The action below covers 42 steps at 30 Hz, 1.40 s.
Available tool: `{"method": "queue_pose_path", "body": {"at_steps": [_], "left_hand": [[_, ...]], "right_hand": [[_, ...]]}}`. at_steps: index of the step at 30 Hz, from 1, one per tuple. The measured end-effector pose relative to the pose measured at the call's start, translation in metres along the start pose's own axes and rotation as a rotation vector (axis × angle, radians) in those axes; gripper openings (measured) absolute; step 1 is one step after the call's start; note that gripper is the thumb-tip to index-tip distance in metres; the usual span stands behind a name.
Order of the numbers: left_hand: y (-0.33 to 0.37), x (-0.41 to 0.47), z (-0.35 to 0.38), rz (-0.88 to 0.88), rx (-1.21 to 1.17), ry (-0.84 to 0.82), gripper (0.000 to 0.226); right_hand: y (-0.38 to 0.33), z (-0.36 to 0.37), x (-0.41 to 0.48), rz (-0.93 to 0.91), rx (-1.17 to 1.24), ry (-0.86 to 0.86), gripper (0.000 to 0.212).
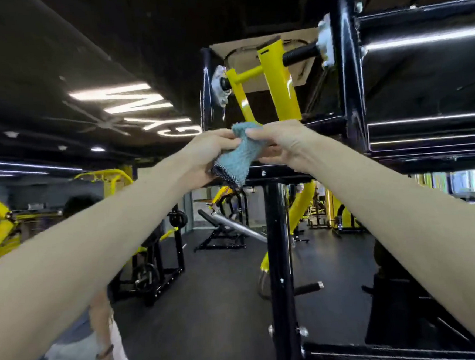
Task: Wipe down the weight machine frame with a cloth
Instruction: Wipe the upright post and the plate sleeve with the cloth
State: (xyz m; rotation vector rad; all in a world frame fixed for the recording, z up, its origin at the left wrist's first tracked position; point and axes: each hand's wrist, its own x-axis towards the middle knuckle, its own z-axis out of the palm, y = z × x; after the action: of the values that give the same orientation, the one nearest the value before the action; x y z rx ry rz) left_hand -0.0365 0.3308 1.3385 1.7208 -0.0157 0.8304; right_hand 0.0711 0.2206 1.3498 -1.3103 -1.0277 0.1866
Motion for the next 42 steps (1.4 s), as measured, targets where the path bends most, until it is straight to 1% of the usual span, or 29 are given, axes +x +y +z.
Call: {"method": "queue_pose_path", "body": {"at_steps": [2,5,8,11,15,18,19,20,22,23,24,25,27,30,34,38,40,42], "left_hand": [[-0.006,-0.009,-0.015,-0.054,-0.004,0.006,0.016],[-0.013,-0.014,-0.032,-0.099,0.046,-0.107,0.016],[-0.020,-0.012,-0.043,-0.106,0.116,-0.205,0.023],[-0.027,-0.003,-0.058,-0.088,0.176,-0.190,0.030],[-0.031,0.009,-0.082,-0.053,0.191,-0.111,0.029],[-0.029,0.017,-0.097,-0.030,0.219,-0.079,0.033],[-0.028,0.021,-0.101,-0.017,0.225,-0.069,0.034],[-0.027,0.025,-0.105,-0.005,0.227,-0.063,0.035],[-0.025,0.032,-0.110,0.020,0.211,-0.083,0.033],[-0.025,0.037,-0.112,0.035,0.193,-0.101,0.031],[-0.026,0.041,-0.112,0.047,0.168,-0.115,0.031],[-0.027,0.046,-0.114,0.061,0.143,-0.128,0.032],[-0.032,0.060,-0.124,0.090,0.102,-0.146,0.034],[-0.043,0.083,-0.146,0.129,0.036,-0.190,0.036],[-0.054,0.112,-0.181,0.206,-0.077,-0.296,0.041],[-0.067,0.145,-0.221,0.217,-0.108,-0.389,0.046],[-0.076,0.162,-0.239,0.230,-0.144,-0.387,0.040],[-0.084,0.178,-0.253,0.252,-0.205,-0.377,0.028]], "right_hand": [[0.004,0.022,0.003,0.009,-0.052,0.081,0.025],[0.002,0.035,0.006,0.033,-0.124,0.112,0.026],[-0.007,0.039,0.010,0.040,-0.121,0.093,0.017],[-0.011,0.049,0.017,0.011,-0.084,0.074,0.011],[-0.008,0.055,0.038,-0.054,0.046,0.079,0.026],[-0.003,0.057,0.053,-0.070,0.140,0.082,0.028],[-0.002,0.059,0.057,-0.067,0.130,0.075,0.031],[-0.002,0.061,0.059,-0.050,0.095,0.044,0.038],[-0.002,0.064,0.064,0.010,-0.015,-0.064,0.055],[-0.004,0.065,0.066,0.036,-0.084,-0.124,0.058],[-0.006,0.064,0.068,0.057,-0.141,-0.185,0.055],[-0.007,0.066,0.071,0.068,-0.183,-0.234,0.047],[-0.008,0.073,0.082,0.076,-0.222,-0.262,0.027],[-0.005,0.085,0.101,0.055,-0.220,-0.153,0.018],[0.001,0.102,0.122,-0.054,-0.264,-0.038,0.016],[0.009,0.129,0.150,-0.114,-0.394,0.099,0.015],[0.015,0.148,0.161,-0.109,-0.404,0.113,0.013],[0.020,0.165,0.169,-0.063,-0.396,0.074,0.019]]}}
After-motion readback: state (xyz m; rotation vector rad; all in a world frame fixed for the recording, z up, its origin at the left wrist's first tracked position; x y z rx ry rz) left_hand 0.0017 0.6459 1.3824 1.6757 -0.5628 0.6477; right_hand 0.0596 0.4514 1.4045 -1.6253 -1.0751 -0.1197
